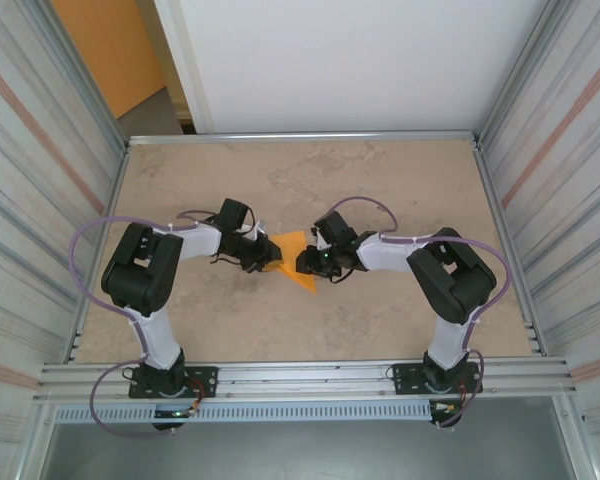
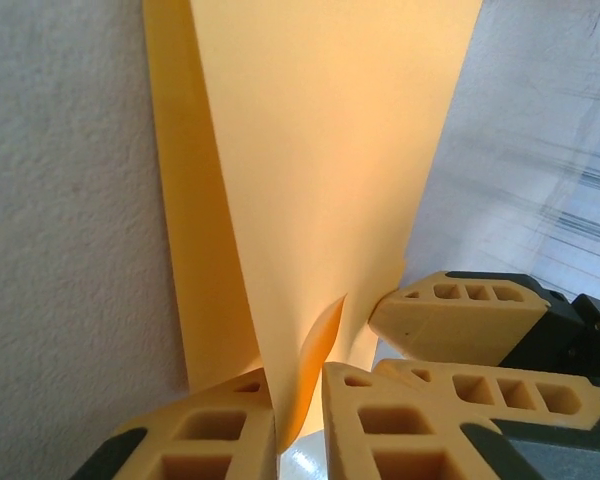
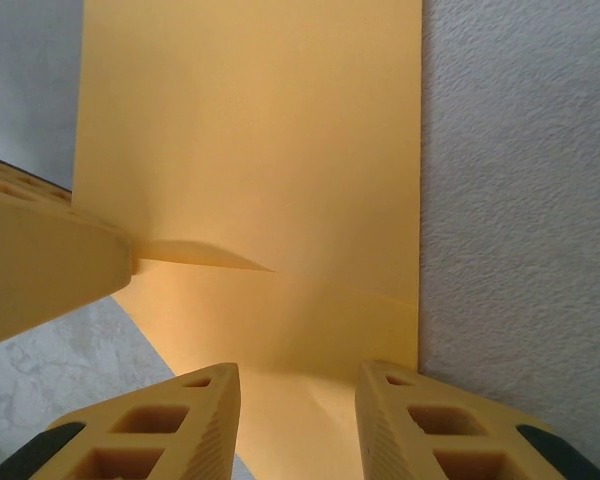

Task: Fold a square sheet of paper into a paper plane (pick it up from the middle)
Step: Fourth fold the wing at the center of the table.

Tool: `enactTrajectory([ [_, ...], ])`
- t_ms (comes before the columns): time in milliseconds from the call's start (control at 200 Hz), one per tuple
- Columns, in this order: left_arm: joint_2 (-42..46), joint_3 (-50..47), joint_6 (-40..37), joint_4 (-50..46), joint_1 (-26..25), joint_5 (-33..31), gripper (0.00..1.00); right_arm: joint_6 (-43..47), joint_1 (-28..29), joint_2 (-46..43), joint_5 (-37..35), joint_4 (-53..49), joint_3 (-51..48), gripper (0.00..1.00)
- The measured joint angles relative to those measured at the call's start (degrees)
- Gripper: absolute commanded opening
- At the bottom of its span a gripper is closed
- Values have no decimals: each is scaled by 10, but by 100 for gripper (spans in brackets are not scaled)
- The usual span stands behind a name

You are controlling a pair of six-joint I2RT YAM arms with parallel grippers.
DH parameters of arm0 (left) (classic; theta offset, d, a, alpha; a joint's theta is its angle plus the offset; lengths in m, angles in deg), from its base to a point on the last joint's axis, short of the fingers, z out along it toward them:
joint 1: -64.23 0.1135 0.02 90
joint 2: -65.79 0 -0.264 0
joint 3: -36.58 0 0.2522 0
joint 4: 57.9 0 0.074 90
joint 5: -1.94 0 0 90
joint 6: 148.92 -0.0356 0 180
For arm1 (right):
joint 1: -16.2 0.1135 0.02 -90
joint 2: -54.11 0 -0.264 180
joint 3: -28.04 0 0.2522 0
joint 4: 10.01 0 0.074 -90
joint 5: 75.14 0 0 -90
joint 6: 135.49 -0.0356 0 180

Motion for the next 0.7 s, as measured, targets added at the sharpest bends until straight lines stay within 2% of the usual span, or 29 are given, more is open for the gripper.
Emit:
enactTrajectory([
  [200, -1, 3, -5, 0, 0, 0, 6, 5, 0, -2, -2, -4, 2, 40],
  [316, -1, 7, -4, 0, 0, 0, 4, 21, 2, -11, -29, -25, 7, 44],
  [476, -1, 14, 12, -1, 0, -2, 4, 60, 25, -51, -123, -64, 12, 47],
  [702, -1, 35, 50, -27, -3, -10, 4, 148, 131, -83, -283, -76, 19, 45],
])
